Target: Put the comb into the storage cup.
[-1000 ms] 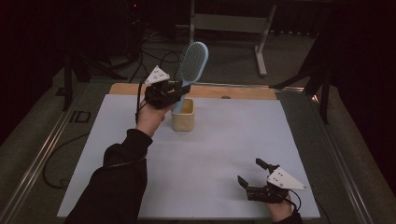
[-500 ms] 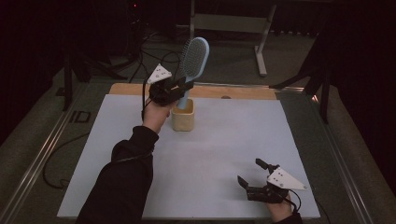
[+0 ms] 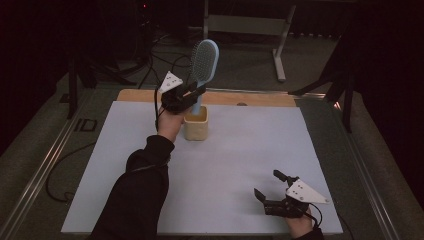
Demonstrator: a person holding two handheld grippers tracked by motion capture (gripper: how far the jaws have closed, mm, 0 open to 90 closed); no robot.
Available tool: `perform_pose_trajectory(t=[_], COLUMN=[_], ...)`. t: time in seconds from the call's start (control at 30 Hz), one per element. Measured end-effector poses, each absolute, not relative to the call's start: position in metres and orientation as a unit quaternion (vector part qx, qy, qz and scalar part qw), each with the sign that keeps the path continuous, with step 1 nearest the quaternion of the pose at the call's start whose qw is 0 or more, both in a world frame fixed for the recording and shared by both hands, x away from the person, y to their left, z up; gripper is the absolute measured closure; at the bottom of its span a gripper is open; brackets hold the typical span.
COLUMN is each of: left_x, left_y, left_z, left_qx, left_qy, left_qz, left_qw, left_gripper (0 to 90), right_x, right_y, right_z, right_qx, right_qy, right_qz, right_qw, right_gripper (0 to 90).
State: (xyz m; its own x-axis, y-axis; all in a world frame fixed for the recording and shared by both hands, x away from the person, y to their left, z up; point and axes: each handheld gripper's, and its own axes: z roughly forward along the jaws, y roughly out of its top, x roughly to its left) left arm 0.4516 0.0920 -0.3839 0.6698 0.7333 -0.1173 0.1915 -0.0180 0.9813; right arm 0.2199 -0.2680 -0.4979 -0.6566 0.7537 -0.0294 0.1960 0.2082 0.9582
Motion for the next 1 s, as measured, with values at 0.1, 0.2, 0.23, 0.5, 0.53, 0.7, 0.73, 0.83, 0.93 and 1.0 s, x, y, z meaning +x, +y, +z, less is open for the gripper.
perform_pose_trajectory(t=[0.1, 0.2, 0.23, 0.5, 0.53, 0.7, 0.73, 0.83, 0.93, 1.0], left_x=[0.456, 0.459, 0.46, 0.468, 0.469, 0.472, 0.472, 0.474, 0.475, 0.475], left_y=[0.092, 0.093, 0.094, 0.095, 0.095, 0.095, 0.095, 0.096, 0.095, 0.094], left_z=[-0.391, -0.397, -0.399, -0.41, -0.411, -0.419, -0.42, -0.426, -0.431, -0.434], left_qx=[0.679, 0.675, 0.673, 0.669, 0.668, 0.666, 0.666, 0.667, 0.668, 0.669], left_qy=[0.345, 0.345, 0.345, 0.351, 0.35, 0.355, 0.356, 0.356, 0.356, 0.355], left_qz=[0.223, 0.221, 0.219, 0.214, 0.214, 0.211, 0.211, 0.211, 0.209, 0.215], left_qw=[0.608, 0.613, 0.617, 0.62, 0.621, 0.621, 0.62, 0.619, 0.619, 0.617], left_gripper=[70.2, 70.2, 70.2, 70.2, 70.2, 70.2, 70.2, 70.2, 70.2, 70.2], right_x=[0.22, 0.22, 0.22, 0.22, 0.22, 0.22, 0.22, 0.22, 0.22, 0.22], right_y=[-0.268, -0.268, -0.268, -0.268, -0.268, -0.268, -0.268, -0.268, -0.268, -0.268], right_z=[-0.498, -0.498, -0.498, -0.498, -0.498, -0.498, -0.498, -0.498, -0.499, -0.499], right_qx=[0.322, 0.323, 0.324, 0.324, 0.324, 0.325, 0.325, 0.324, 0.325, 0.325], right_qy=[0.734, 0.733, 0.733, 0.733, 0.733, 0.732, 0.732, 0.732, 0.732, 0.732], right_qz=[0.539, 0.54, 0.54, 0.542, 0.541, 0.543, 0.543, 0.543, 0.543, 0.543], right_qw=[0.26, 0.258, 0.257, 0.255, 0.255, 0.254, 0.253, 0.253, 0.252, 0.252], right_gripper=[8.7, 8.7, 8.7, 8.7, 8.7, 8.7, 8.7, 8.7, 8.7, 8.7])
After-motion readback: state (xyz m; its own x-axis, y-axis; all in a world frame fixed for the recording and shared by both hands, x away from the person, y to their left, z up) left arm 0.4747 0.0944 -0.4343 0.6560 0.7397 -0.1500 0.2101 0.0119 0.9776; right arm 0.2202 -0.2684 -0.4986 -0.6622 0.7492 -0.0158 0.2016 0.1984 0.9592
